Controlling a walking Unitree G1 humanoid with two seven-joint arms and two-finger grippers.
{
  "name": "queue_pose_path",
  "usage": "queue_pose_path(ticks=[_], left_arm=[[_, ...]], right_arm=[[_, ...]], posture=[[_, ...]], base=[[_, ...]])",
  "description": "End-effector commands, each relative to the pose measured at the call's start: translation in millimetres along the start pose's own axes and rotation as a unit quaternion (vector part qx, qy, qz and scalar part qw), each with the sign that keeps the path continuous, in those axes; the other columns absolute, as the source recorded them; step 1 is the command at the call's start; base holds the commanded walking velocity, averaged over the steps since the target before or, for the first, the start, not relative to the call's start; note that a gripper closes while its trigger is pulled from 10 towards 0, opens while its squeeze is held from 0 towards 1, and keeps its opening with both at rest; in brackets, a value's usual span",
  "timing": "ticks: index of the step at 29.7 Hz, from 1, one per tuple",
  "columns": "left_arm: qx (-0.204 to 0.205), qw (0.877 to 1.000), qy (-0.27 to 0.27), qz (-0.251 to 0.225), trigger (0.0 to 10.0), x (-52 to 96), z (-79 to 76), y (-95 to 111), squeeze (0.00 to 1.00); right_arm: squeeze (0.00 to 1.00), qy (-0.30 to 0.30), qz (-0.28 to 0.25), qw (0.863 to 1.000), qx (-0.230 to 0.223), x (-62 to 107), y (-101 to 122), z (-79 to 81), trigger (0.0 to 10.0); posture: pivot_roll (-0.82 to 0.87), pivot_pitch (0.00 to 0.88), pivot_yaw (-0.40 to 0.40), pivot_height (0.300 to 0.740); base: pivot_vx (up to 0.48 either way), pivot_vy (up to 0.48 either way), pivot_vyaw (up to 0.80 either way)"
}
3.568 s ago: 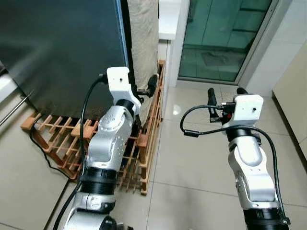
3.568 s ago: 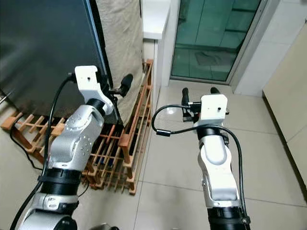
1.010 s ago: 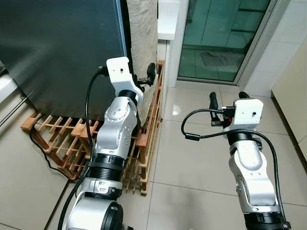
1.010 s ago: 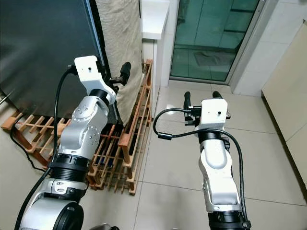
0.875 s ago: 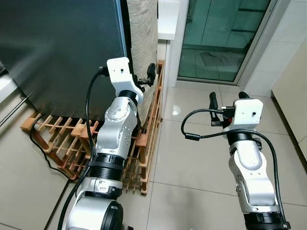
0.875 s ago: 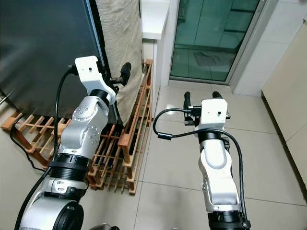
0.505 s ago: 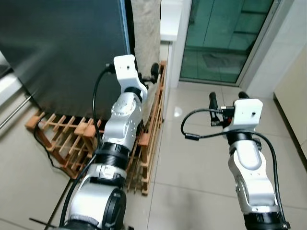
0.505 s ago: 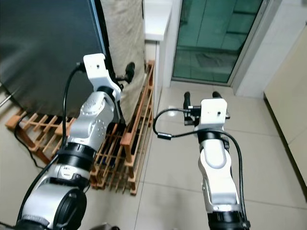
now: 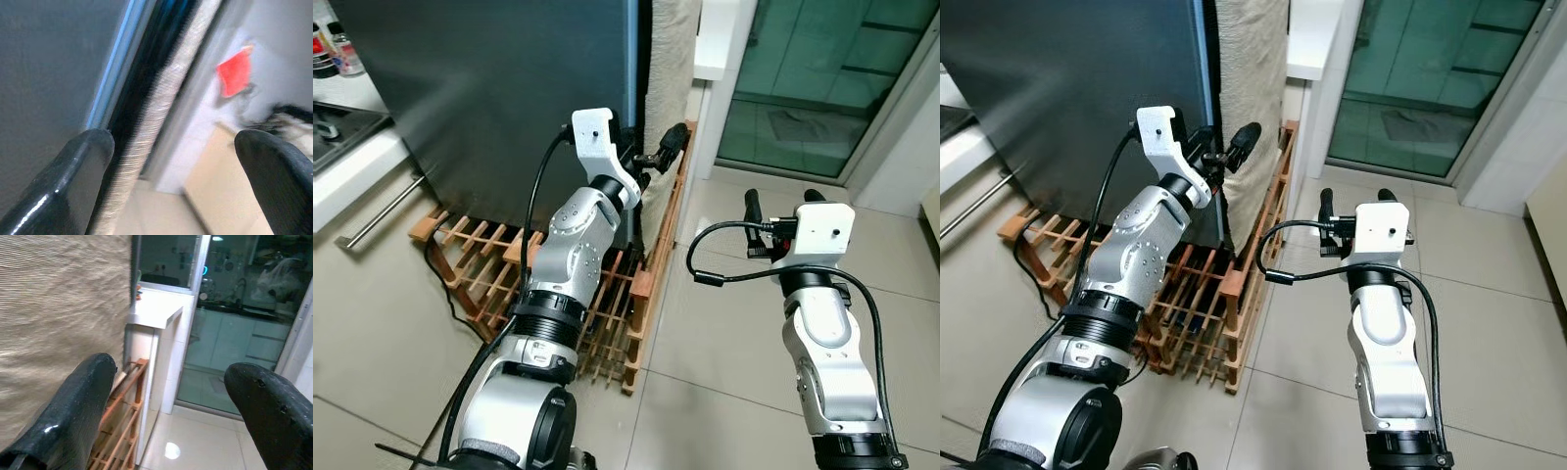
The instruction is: Restocking fridge
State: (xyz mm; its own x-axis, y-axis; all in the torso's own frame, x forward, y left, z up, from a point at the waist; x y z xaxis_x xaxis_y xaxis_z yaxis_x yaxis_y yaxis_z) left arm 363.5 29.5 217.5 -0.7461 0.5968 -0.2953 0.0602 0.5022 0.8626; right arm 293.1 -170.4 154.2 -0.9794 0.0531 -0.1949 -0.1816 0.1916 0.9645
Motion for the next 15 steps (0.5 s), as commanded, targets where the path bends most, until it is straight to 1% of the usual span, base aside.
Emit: queue_pose_path(ticks=[1,3,5,7,9,10,11,13,14,15], left_arm=[[0.054,0.991,-0.124,0.011,10.0,-17.5,-61.6,-17,0.00],[0.060,0.990,-0.131,0.012,10.0,-17.2,-63.5,-17,0.00],[0.075,0.986,-0.147,0.015,10.0,-15.7,-67.6,-17,0.00],[0.078,0.986,-0.148,0.018,10.0,-14.6,-67.6,-16,0.00],[0.055,0.992,-0.109,0.018,10.0,-13.5,-56.9,-15,0.00],[0.033,0.997,-0.073,0.017,10.0,-10.7,-44.8,-14,0.00],[0.019,0.998,-0.050,0.016,10.0,-8.5,-36.7,-13,0.00],[-0.017,1.000,0.012,0.013,10.0,-1.1,-16.8,-11,0.00],[-0.031,0.999,0.033,0.010,10.0,2.2,-10.2,-10,0.00],[-0.031,0.999,0.033,0.010,10.0,2.2,-10.2,-10,0.00]], right_arm=[[0.00,-0.002,0.004,1.000,-0.004,-0.4,-1,0.0,10.0],[0.00,-0.002,0.005,1.000,-0.004,-0.7,-1,-0.1,10.0],[0.00,-0.002,0.005,1.000,-0.004,-0.9,-1,-0.5,10.0],[0.00,-0.003,0.006,1.000,-0.003,-1.1,-2,-0.5,10.0],[0.00,-0.004,0.005,1.000,-0.003,-1.3,-2,-0.3,10.0],[0.00,-0.004,0.004,1.000,-0.003,-1.4,-2,-0.1,10.0],[0.00,-0.005,0.004,1.000,-0.002,-1.5,-1,0.0,10.0],[0.00,-0.005,0.003,1.000,-0.002,-1.4,-1,-0.1,10.0],[0.00,-0.005,0.003,1.000,-0.002,-1.4,-2,-0.2,10.0],[0.00,-0.005,0.003,1.000,-0.002,-1.4,-2,-0.2,10.0]], posture=[[-0.20,0.000,0.051,0.740],[-0.20,0.000,0.051,0.740],[-0.20,0.000,0.052,0.740],[-0.20,0.000,0.054,0.740],[-0.20,0.000,0.056,0.740],[-0.20,0.000,0.056,0.740],[-0.20,0.000,0.056,0.740],[-0.20,0.000,0.056,0.740],[-0.20,0.000,0.056,0.740],[-0.20,0.000,0.056,0.740]], base=[[0.000,0.000,0.00],[0.000,0.000,0.00],[0.000,0.000,0.00],[0.000,0.000,0.00],[0.000,0.000,0.00],[0.000,0.000,0.00],[0.000,0.000,0.00],[0.000,0.000,0.00],[0.000,0.000,0.00],[0.000,0.000,0.00]])
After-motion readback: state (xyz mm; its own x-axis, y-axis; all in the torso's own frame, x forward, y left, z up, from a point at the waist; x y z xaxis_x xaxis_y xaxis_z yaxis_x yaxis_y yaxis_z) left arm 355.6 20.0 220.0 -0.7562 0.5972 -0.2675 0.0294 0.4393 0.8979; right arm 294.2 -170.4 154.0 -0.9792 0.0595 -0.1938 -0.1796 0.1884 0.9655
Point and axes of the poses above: a point about 5 cm out from each wrist's last joint towards the gripper, its own x axis pointing back from the gripper into the wrist, its own y axis along the axis of the wrist's last joint, z = x × y, the point moved 1 cm from there along -x, pointing out of the wrist towards the gripper, and after that the axes turned 4 degrees about x, right-handed, at the moved point
